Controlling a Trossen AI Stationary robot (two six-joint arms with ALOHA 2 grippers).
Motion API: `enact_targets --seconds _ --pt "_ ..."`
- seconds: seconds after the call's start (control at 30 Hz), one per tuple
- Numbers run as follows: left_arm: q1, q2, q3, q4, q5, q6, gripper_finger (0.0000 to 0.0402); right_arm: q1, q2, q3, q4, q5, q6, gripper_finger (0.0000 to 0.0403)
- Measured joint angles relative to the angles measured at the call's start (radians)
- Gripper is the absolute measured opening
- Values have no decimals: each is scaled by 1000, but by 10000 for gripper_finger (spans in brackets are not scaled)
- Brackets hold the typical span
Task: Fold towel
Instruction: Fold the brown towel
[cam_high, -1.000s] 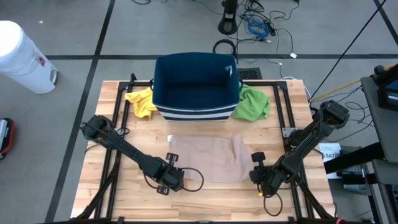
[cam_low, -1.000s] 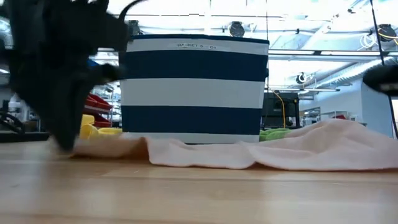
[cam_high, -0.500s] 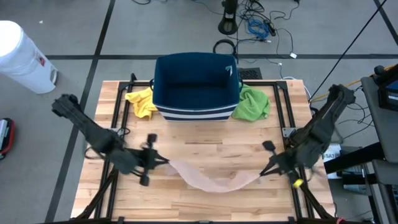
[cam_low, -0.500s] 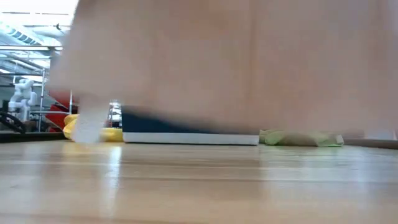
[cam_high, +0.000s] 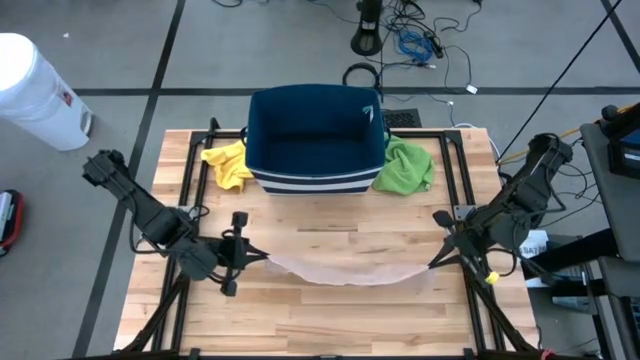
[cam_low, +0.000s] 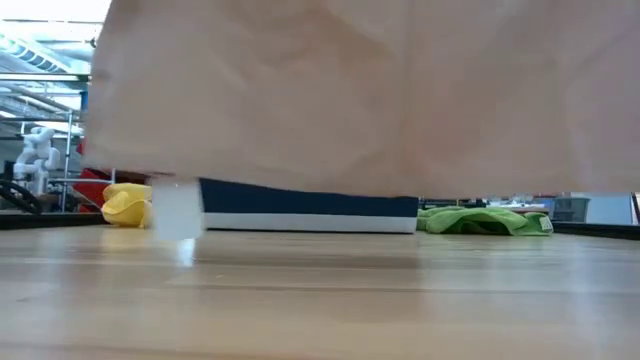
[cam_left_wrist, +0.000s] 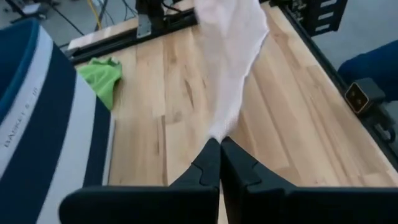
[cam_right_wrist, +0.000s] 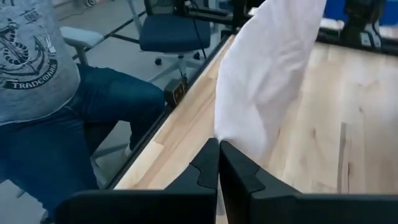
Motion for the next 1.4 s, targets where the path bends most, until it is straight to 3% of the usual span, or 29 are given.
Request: enact_targets --seconds 0.13,0.4,0.77,0.87,1.07,1.2,1.4 --pt "20 0 0 10 15 42 0 0 -3 0 -8 6 -5 0" --pt "153 0 0 -91 16 61 0 -69 -10 0 -137 125 -18 0" --pt "333 0 0 -110 -32 240 0 -186 -10 0 -157 253 -196 0" --pt "323 0 0 -145 2 235 0 -189 -10 1 -176 185 -157 0" --pt "296 67 0 -221 213 131 0 -189 17 -33 -191 -81 22 0" --pt "289 193 0 -221 398 98 6 -185 51 -119 -107 -236 78 15" --pt "279 444 0 -188 614 61 65 -185 113 -256 78 -322 165 85"
